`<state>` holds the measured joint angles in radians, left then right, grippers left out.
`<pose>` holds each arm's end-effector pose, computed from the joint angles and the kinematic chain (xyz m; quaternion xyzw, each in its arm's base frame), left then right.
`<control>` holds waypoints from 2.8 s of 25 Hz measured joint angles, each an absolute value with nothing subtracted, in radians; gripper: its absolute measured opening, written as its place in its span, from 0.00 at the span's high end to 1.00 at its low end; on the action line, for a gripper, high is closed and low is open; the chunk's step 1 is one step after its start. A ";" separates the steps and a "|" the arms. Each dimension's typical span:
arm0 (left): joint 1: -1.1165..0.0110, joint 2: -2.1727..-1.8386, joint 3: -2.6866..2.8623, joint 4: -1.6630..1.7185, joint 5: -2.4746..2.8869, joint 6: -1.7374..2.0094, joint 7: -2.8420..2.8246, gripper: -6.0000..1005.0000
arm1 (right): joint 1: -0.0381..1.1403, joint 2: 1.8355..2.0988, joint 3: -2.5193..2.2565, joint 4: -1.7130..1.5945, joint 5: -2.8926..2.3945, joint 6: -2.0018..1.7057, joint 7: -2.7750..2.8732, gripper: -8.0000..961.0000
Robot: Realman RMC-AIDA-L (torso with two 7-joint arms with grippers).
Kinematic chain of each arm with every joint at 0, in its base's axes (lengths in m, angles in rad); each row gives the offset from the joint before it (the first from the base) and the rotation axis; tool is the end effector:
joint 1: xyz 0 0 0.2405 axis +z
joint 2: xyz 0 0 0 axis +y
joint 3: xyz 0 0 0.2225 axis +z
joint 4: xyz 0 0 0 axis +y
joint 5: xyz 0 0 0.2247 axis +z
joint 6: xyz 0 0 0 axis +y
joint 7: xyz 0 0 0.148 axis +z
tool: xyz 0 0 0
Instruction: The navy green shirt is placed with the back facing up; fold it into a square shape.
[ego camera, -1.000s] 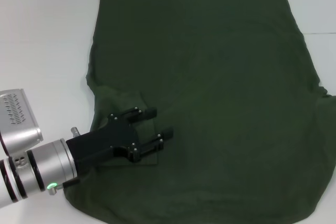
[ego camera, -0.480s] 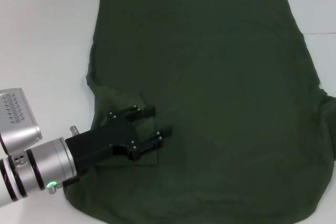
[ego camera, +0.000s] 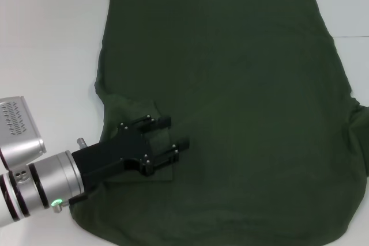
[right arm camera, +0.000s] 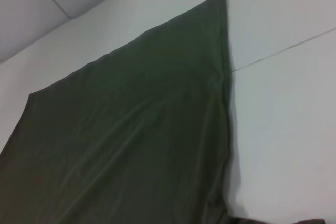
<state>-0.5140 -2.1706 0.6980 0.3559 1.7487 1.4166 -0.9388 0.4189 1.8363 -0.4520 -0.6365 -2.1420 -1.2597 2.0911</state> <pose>-0.2372 0.3063 -0.0583 -0.9054 -0.1758 -0.3325 0.1968 0.3754 0.3313 0.1494 -0.7028 0.5899 0.2110 0.3370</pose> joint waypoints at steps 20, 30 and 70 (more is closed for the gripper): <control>-0.519 -2.171 0.698 0.356 1.749 1.417 -0.950 0.37 | 0.442 1.836 -0.428 -0.717 -2.282 -1.292 2.132 0.93; -0.516 -2.171 0.698 0.356 1.749 1.415 -0.951 0.37 | 0.455 1.838 -0.352 -0.727 -2.277 -1.285 2.126 0.93; -0.521 -2.171 0.698 0.356 1.749 1.415 -0.951 0.37 | 0.509 1.832 -0.350 -0.812 -2.272 -1.436 2.233 0.93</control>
